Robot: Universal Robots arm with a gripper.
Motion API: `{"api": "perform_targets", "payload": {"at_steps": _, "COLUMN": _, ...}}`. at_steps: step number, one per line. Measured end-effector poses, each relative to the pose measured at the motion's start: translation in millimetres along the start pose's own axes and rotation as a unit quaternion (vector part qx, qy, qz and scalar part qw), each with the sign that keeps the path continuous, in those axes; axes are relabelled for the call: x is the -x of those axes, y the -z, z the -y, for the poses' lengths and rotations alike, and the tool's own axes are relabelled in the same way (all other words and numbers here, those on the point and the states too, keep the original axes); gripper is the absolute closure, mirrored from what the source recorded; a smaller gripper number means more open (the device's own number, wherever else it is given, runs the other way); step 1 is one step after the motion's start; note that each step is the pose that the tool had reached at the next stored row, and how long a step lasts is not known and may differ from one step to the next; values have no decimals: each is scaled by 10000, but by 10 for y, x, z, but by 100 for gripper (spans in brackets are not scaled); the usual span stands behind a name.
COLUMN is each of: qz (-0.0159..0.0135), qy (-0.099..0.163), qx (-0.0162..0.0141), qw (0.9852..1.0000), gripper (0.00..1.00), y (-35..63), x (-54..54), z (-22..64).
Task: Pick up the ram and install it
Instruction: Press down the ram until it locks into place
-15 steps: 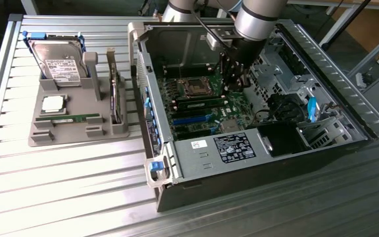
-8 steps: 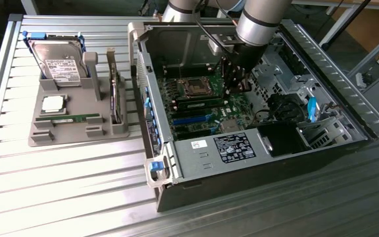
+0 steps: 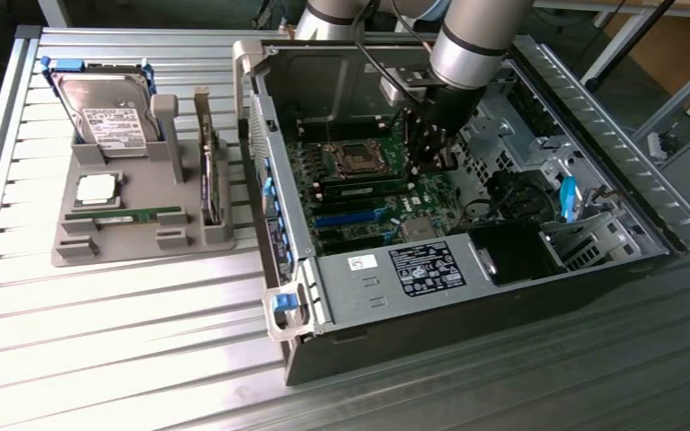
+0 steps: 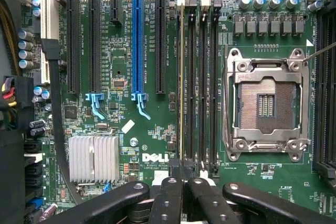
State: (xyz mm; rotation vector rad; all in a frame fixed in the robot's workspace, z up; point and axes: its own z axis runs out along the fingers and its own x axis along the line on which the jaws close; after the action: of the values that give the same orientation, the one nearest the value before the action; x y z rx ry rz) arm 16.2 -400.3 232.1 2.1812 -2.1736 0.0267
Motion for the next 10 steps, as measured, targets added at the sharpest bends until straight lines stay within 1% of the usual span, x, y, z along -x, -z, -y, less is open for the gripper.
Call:
{"api": "perform_targets", "payload": {"at_steps": 3, "qz": 2, "qy": 0, "qx": -4, "qw": 10000, "gripper": 91, "y": -5, "x": 1, "z": 1}}
{"api": "perform_targets", "payload": {"at_steps": 5, "qz": -21, "qy": -2, "qx": -7, "qw": 10000, "gripper": 91, "y": 55, "x": -2, "z": -18}}
{"api": "perform_targets", "payload": {"at_steps": 7, "qz": -22, "qy": -2, "qx": -21, "qw": 10000, "gripper": 91, "y": 50, "x": -2, "z": -203}}
{"api": "perform_targets", "payload": {"at_steps": 10, "qz": -23, "qy": -2, "qx": -28, "qw": 10000, "gripper": 91, "y": 47, "x": 0, "z": -311}}
